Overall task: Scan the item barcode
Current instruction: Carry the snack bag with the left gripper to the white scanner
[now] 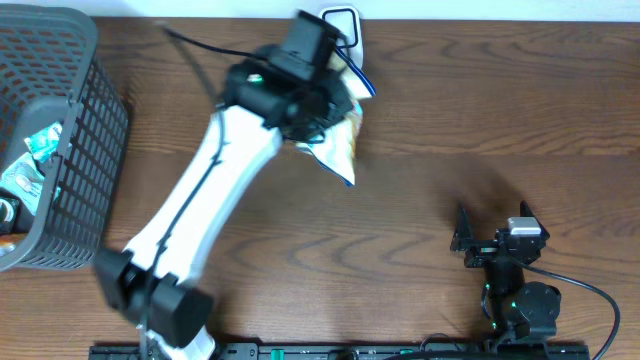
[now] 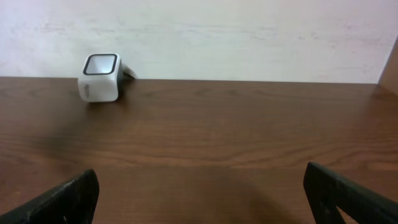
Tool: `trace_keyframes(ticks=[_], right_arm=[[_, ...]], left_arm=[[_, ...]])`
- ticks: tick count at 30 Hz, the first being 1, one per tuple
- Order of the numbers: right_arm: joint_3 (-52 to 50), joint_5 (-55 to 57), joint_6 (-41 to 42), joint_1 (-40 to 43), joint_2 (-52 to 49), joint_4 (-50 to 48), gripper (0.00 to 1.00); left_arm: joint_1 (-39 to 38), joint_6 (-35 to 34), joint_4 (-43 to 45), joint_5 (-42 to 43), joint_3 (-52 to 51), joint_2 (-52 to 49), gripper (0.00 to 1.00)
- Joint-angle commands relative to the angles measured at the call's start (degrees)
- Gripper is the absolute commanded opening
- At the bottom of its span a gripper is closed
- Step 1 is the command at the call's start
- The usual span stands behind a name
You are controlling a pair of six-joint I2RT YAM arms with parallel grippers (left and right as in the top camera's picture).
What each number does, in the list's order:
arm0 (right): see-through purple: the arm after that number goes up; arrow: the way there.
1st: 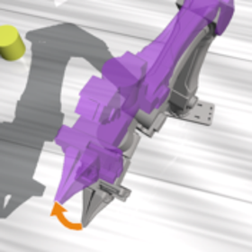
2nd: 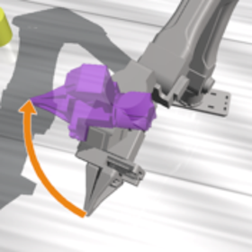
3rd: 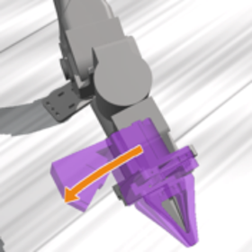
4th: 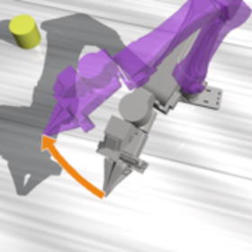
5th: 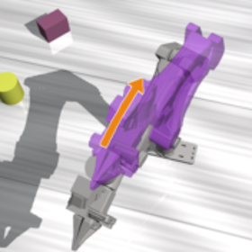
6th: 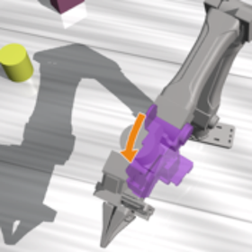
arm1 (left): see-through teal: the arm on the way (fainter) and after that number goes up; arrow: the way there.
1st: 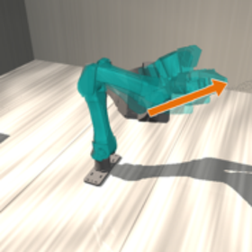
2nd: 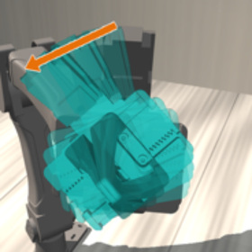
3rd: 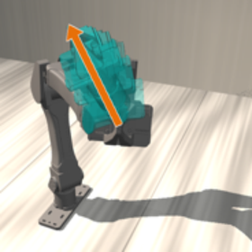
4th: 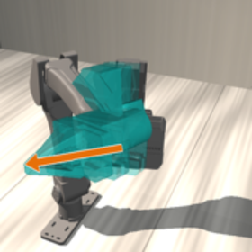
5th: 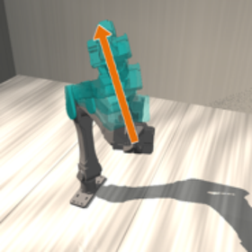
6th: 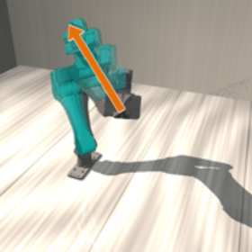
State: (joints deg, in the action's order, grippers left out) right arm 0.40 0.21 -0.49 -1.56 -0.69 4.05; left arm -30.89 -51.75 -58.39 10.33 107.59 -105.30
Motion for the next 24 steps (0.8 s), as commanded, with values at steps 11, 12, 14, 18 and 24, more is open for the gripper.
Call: trace_keyframes(ticks=[11,12,14,18,24], right_arm=[[-0.1,0.3,-0.4,-0.2,0.3,0.2,0.99],[-0.1,0.3,-0.4,-0.2,0.3,0.2,0.99],[-0.1,0.3,-0.4,-0.2,0.3,0.2,0.99],[-0.1,0.3,-0.4,-0.2,0.3,0.2,0.99],[-0.1,0.3,-0.4,-0.2,0.3,0.2,0.99]], left_arm=[[-4.6,-11.6,1.9,1.3,-0.3,-13.1,0.28],[-5.0,-11.6,2.1,1.2,-0.3,-13.4,0.31],[-5.3,-11.5,2.1,1.2,-0.3,-13.5,0.32],[-4.4,-7.5,2.1,1.2,0.2,-12.3,0.33],[-0.2,8.5,1.6,1.2,1.1,-6.7,0.37]])
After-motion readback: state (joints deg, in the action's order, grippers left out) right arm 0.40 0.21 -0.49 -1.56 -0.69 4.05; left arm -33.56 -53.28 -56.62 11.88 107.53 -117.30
